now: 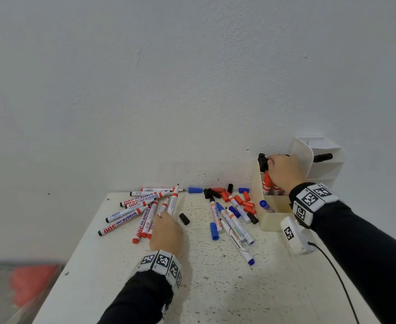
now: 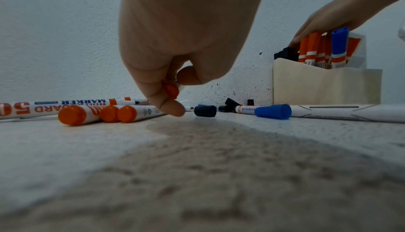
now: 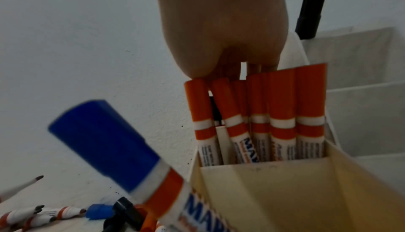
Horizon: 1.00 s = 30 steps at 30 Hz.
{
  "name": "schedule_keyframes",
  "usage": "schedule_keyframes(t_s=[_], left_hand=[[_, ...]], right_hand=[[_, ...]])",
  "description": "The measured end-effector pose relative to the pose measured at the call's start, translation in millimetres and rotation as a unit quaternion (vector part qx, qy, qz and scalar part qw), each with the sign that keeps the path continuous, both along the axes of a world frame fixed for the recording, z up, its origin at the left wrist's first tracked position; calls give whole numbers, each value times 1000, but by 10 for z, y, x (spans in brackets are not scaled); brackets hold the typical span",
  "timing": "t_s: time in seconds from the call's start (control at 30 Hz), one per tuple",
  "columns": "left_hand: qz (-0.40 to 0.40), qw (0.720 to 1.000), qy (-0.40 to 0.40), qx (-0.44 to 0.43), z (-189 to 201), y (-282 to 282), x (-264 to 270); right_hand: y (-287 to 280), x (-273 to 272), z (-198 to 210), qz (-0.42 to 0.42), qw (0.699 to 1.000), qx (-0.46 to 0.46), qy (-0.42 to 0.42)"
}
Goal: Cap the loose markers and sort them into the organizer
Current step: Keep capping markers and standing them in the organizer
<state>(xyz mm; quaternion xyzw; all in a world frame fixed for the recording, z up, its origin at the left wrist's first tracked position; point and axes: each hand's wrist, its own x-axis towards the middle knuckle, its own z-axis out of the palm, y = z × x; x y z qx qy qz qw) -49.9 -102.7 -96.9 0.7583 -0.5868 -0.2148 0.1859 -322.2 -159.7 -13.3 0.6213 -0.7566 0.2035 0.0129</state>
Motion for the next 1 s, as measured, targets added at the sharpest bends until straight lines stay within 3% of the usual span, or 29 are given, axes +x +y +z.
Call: schedule_keyframes(t_s=[0.17,0.37,0.47,0.57,0.7,0.87,1.0], left_hand=[[-11,1000,20,-16,19,12,-26],[-30,999,-3,-26,-44,7,2],[-29,997,-15,-66,-22,33,13],[-38,996,-36,-78,22,40,4],[-45,993,-67,-87,38,48,4],[-57,992,-66,-95,55,29,39],[-83,989,-53,-113,9,-11,35]], right_hand=[[-2,125,75,24,998,-52,-35],[171,656,241,138,976,-132,-102],[221,917,234,165,970,-85,-159],[239,1096,80,152,970,49,-184],[277,1171,-206,101,969,212,-75],[247,1097,-580,-17,949,302,83],[235,1042,-693,-44,951,286,108]])
